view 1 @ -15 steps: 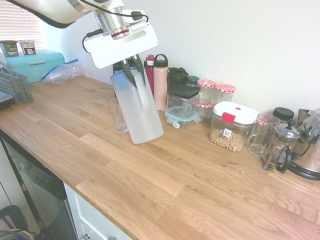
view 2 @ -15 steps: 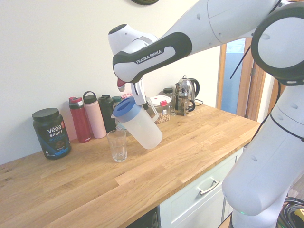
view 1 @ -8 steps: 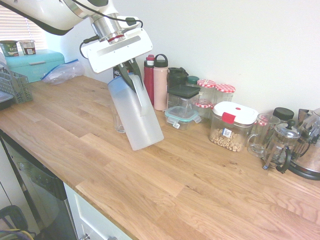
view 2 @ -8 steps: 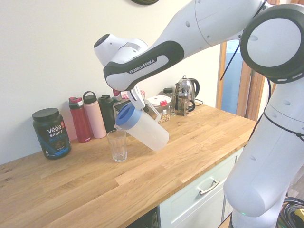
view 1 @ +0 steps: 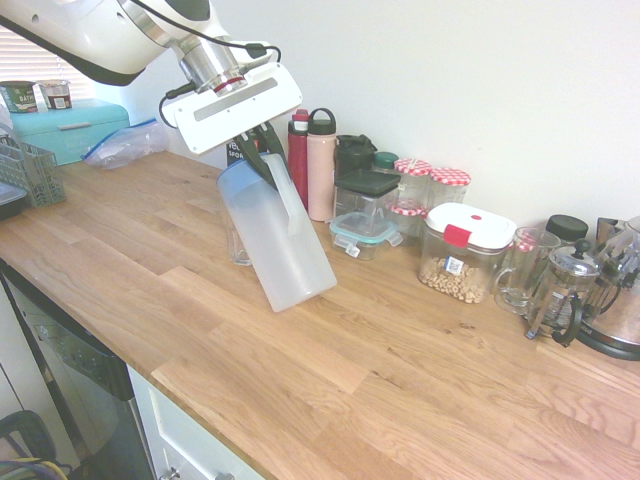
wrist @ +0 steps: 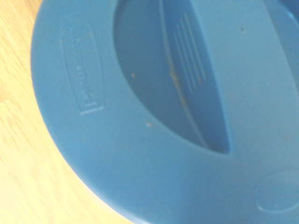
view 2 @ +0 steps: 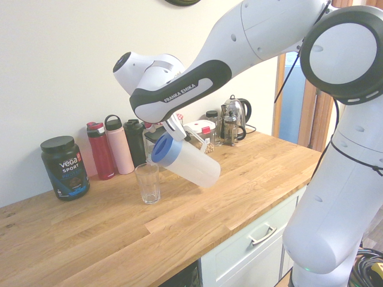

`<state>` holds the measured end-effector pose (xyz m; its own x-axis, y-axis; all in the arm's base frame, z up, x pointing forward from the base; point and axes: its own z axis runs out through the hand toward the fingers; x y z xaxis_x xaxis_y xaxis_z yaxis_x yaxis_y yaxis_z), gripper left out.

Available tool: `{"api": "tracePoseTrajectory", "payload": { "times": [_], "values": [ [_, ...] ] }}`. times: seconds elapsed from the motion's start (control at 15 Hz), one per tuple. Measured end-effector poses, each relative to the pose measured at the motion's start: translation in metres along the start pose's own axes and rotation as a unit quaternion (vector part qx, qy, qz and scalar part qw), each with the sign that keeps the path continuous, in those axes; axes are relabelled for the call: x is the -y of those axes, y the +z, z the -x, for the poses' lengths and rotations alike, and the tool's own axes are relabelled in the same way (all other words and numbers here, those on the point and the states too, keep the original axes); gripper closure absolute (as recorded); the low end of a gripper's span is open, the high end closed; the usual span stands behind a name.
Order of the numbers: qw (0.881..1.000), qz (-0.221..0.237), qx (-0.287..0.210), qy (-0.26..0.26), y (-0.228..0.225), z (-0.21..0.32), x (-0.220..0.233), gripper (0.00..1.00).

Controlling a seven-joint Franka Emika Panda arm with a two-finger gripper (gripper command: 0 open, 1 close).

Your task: Pour me some water

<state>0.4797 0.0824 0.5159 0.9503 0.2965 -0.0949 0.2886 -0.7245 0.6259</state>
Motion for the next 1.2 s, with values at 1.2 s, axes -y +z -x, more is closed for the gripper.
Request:
{"api": "tracePoseTrajectory", "payload": {
  "times": [1.2],
  "values": [
    [0.999, 0.032, -0.016, -0.002, -0.003, -0.0035, 0.0048, 1.0]
  ]
}}
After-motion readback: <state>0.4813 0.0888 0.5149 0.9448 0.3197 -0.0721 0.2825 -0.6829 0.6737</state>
